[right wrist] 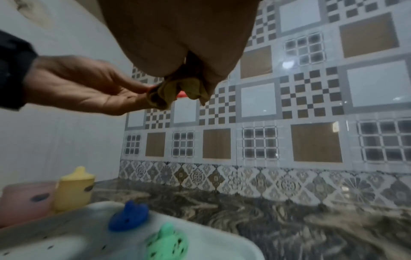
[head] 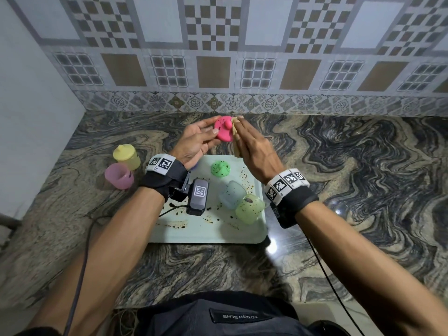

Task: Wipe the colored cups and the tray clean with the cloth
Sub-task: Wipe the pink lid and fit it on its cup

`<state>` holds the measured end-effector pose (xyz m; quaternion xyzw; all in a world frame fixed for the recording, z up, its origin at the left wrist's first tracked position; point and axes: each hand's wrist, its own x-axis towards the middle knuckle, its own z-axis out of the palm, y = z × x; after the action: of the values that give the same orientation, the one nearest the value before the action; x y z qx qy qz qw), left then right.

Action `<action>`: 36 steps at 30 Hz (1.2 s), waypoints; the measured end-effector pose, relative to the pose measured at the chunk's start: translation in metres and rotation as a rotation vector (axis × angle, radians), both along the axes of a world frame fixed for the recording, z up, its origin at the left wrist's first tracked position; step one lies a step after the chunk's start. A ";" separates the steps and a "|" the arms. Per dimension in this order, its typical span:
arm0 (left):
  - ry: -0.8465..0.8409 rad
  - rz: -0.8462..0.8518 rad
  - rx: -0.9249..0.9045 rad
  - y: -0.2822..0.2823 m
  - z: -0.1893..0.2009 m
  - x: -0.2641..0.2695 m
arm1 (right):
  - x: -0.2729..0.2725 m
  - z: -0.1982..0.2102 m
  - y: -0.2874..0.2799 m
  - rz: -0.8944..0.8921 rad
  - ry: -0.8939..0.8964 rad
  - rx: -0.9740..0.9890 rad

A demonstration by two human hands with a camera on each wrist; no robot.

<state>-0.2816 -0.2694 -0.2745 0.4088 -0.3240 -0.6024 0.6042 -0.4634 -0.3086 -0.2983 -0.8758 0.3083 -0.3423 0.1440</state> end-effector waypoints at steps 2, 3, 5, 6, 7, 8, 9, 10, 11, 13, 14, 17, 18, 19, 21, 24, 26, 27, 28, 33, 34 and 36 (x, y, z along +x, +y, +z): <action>-0.043 -0.059 -0.018 0.003 0.000 0.003 | 0.000 0.007 -0.009 0.048 0.032 -0.015; -0.057 -0.077 -0.020 0.004 0.000 0.005 | -0.001 0.010 -0.014 0.084 0.062 -0.010; -0.078 -0.087 -0.008 0.003 -0.001 0.007 | 0.001 0.016 -0.022 0.124 0.106 0.023; -0.084 -0.075 0.001 0.002 -0.001 0.007 | 0.002 0.018 -0.022 0.116 0.098 0.046; -0.082 -0.052 0.009 0.000 -0.001 0.007 | 0.003 0.019 -0.022 0.087 0.061 0.064; -0.069 -0.021 0.013 -0.002 -0.001 0.008 | 0.004 0.020 -0.020 0.049 0.005 0.070; -0.053 0.007 0.014 -0.003 0.000 0.011 | 0.005 0.019 -0.017 0.016 -0.053 0.068; -0.041 0.027 0.011 -0.004 0.000 0.013 | 0.005 0.018 -0.013 0.002 -0.091 0.051; -0.033 0.040 0.005 -0.004 0.001 0.016 | 0.005 0.016 -0.009 0.006 -0.090 0.023; -0.022 0.050 -0.006 -0.005 0.000 0.019 | 0.004 0.010 -0.002 0.007 0.010 -0.062; -0.019 0.053 -0.011 -0.005 -0.001 0.019 | 0.004 0.006 -0.001 0.001 0.082 -0.109; -0.008 0.044 -0.032 -0.004 -0.001 0.020 | 0.008 0.005 0.000 -0.011 0.194 -0.151; 0.001 0.041 -0.042 -0.004 0.001 0.021 | 0.010 0.007 0.001 -0.011 0.196 -0.153; 0.004 0.038 -0.054 -0.005 0.003 0.023 | 0.011 0.010 0.001 -0.009 0.199 -0.158; -0.007 0.034 -0.070 -0.006 0.007 0.028 | 0.014 0.016 0.003 -0.015 0.208 -0.172; -0.025 0.024 -0.069 -0.003 0.011 0.032 | 0.020 0.019 0.003 -0.029 0.235 -0.165; -0.072 -0.019 -0.071 0.001 0.010 0.032 | 0.022 0.022 0.001 -0.031 0.258 -0.147; -0.086 -0.035 -0.076 0.004 0.009 0.031 | 0.022 0.025 0.001 -0.019 0.269 -0.139; -0.087 -0.035 -0.081 0.006 0.007 0.029 | 0.023 0.028 0.000 0.001 0.284 -0.134; -0.087 -0.029 -0.053 0.012 -0.005 0.029 | 0.019 0.034 -0.008 -0.064 0.175 -0.019; -0.067 -0.013 -0.049 0.012 -0.007 0.031 | 0.018 0.033 -0.007 -0.085 0.116 0.009; -0.030 0.017 -0.039 0.012 -0.010 0.034 | 0.019 0.030 0.000 -0.074 0.078 0.039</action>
<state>-0.2475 -0.2576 -0.2844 0.4085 -0.3413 -0.5845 0.6124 -0.4444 -0.3086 -0.2685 -0.8735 0.3525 -0.3068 0.1364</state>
